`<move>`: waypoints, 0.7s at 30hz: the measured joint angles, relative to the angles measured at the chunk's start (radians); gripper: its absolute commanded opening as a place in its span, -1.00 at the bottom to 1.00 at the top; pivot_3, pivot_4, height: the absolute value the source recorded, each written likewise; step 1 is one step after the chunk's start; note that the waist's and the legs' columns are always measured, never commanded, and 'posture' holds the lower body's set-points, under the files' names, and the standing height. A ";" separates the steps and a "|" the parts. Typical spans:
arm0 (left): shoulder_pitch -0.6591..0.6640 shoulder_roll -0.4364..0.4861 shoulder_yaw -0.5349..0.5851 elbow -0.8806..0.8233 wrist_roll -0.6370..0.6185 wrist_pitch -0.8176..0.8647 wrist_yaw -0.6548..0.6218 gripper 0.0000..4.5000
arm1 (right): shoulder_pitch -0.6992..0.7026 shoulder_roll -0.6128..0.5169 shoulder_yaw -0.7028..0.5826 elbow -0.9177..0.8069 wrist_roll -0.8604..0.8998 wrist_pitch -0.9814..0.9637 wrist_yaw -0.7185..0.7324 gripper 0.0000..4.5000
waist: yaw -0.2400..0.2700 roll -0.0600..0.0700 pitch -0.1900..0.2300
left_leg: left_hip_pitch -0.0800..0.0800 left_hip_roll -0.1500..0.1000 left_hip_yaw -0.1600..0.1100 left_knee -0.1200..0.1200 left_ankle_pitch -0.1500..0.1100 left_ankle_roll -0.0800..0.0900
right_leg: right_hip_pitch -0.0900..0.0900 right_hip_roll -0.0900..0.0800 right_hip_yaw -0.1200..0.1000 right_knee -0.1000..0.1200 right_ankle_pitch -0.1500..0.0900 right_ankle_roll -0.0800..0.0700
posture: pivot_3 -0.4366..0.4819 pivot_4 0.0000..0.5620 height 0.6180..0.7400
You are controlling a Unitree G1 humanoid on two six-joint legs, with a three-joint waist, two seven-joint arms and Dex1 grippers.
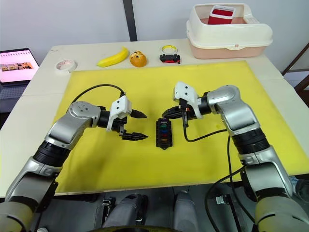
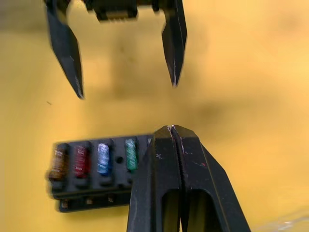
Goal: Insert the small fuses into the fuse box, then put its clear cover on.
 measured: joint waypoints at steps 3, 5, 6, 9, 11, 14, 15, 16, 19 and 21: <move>0.040 0.050 0.052 -0.076 -0.035 0.045 0.008 1.00 | 0.067 -0.095 -0.063 -0.126 0.040 0.049 -0.001 -0.99 | 0.002 0.000 0.000 | 0.000 0.000 0.000 0.000 0.000 0.000 | 0.000 0.000 0.000 0.000 0.000 0.000 | -0.05 -0.47 1.00; 0.072 0.080 0.084 -0.117 -0.052 0.074 0.021 1.00 | 0.107 -0.145 -0.103 -0.181 0.062 0.076 -0.009 -0.88 | 0.003 0.000 0.000 | 0.000 0.000 0.000 0.000 0.000 0.000 | 0.001 0.000 0.000 0.000 0.000 0.000 | -0.05 -0.47 1.00; 0.092 0.093 0.096 -0.140 -0.065 0.088 0.025 1.00 | 0.128 -0.174 -0.124 -0.202 0.071 0.083 -0.013 -0.75 | 0.004 0.000 0.000 | 0.000 0.000 0.000 0.000 0.000 0.000 | 0.001 0.000 0.000 0.000 0.000 0.000 | -0.05 -0.47 1.00; 0.175 0.144 0.156 -0.212 -0.104 0.133 0.046 1.00 | 0.203 -0.281 -0.211 -0.220 0.082 0.093 -0.024 -0.23 | 0.004 0.000 0.000 | 0.000 0.000 0.000 -0.001 0.000 0.000 | 0.001 0.000 0.000 -0.001 0.000 0.000 | -0.05 -0.47 1.00; 0.245 0.189 0.215 -0.262 -0.140 0.169 0.059 1.00 | 0.275 -0.352 -0.286 -0.210 0.082 0.089 -0.028 0.21 | 0.005 0.000 0.000 | 0.000 0.000 0.001 -0.001 0.000 0.000 | 0.001 0.000 0.000 -0.001 0.000 0.000 | -0.05 -0.47 1.00; 0.298 0.250 0.291 -0.268 -0.167 0.196 0.065 1.00 | 0.365 -0.421 -0.381 -0.175 0.081 0.080 -0.037 0.87 | 0.006 0.000 0.000 | 0.001 0.001 0.001 -0.001 0.000 0.000 | 0.002 0.000 0.000 -0.001 0.000 0.000 | -0.05 -0.47 1.00; 0.302 0.259 0.304 -0.268 -0.173 0.195 0.066 1.00 | 0.383 -0.427 -0.395 -0.175 0.082 0.075 -0.038 0.99 | 0.006 0.000 0.000 | 0.002 0.001 0.001 -0.001 0.000 0.000 | 0.003 0.000 0.000 -0.001 0.000 0.000 | -0.05 -0.47 1.00; 0.307 0.274 0.317 -0.266 -0.175 0.191 0.065 1.00 | 0.409 -0.434 -0.413 -0.178 0.084 0.072 -0.040 0.99 | 0.006 0.000 0.000 | 0.002 0.001 0.001 -0.001 0.000 0.000 | 0.003 0.000 0.000 -0.001 0.000 0.000 | -0.05 -0.47 1.00; 0.325 0.305 0.334 -0.254 -0.174 0.176 0.064 1.00 | 0.451 -0.442 -0.429 -0.181 0.090 0.068 -0.053 0.99 | 0.005 0.001 0.000 | 0.002 0.001 0.002 -0.001 0.000 0.000 | 0.003 0.000 0.000 -0.001 0.000 0.000 | -0.05 -0.47 1.00; 0.316 0.305 0.331 -0.246 -0.175 0.166 0.064 1.00 | 0.451 -0.442 -0.429 -0.187 0.094 0.067 -0.071 0.99 | 0.005 0.001 0.000 | 0.002 0.001 0.001 -0.001 0.000 0.000 | 0.003 0.000 0.000 -0.001 0.000 0.000 | -0.05 -0.47 1.00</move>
